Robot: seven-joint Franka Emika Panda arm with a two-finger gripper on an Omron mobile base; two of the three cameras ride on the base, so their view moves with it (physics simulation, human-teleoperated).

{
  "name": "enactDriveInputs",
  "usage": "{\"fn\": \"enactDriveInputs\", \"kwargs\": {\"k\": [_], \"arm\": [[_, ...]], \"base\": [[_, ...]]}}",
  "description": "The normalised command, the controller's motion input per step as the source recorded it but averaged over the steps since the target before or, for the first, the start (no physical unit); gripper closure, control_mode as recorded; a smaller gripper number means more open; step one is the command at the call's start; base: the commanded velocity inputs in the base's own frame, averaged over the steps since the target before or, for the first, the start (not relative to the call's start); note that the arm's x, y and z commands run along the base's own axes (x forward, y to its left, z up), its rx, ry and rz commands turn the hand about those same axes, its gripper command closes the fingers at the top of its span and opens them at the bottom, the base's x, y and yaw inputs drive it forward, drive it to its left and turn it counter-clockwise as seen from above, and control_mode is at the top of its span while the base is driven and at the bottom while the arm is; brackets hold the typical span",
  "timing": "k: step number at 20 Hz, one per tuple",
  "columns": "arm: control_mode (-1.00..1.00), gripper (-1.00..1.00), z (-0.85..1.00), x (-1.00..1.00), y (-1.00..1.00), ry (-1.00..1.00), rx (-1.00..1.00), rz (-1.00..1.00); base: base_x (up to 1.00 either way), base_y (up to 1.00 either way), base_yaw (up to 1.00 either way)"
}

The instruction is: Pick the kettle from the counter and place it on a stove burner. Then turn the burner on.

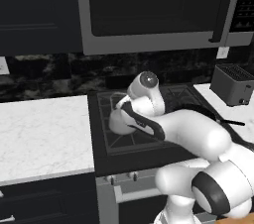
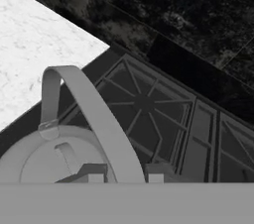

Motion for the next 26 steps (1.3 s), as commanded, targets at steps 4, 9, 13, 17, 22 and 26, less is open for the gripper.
{"fn": "enactDriveInputs", "kwargs": {"k": [4, 9, 13, 17, 22, 26], "arm": [[-1.0, 1.0, -0.05, 0.05, -0.03, -0.24, -0.09, 0.0], [-1.0, 1.0, -0.01, 0.14, -0.09, -0.05, -0.08, 0.0], [-1.0, 1.0, -0.01, 0.16, -0.18, 0.02, -0.03, 0.0], [-1.0, 1.0, -0.04, 0.01, -0.08, 0.03, 0.0, 0.0], [-1.0, 1.0, -0.21, 0.01, -0.05, 0.0, -0.01, 0.0], [-1.0, 1.0, -0.23, 0.03, 0.0, 0.0, 0.0, 0.0]], "base": [[0.0, 0.0, 0.0], [0.0, 0.0, 0.0], [0.0, 0.0, 0.0], [0.0, 0.0, 0.0], [0.0, 0.0, 0.0], [0.0, 0.0, 0.0]]}}
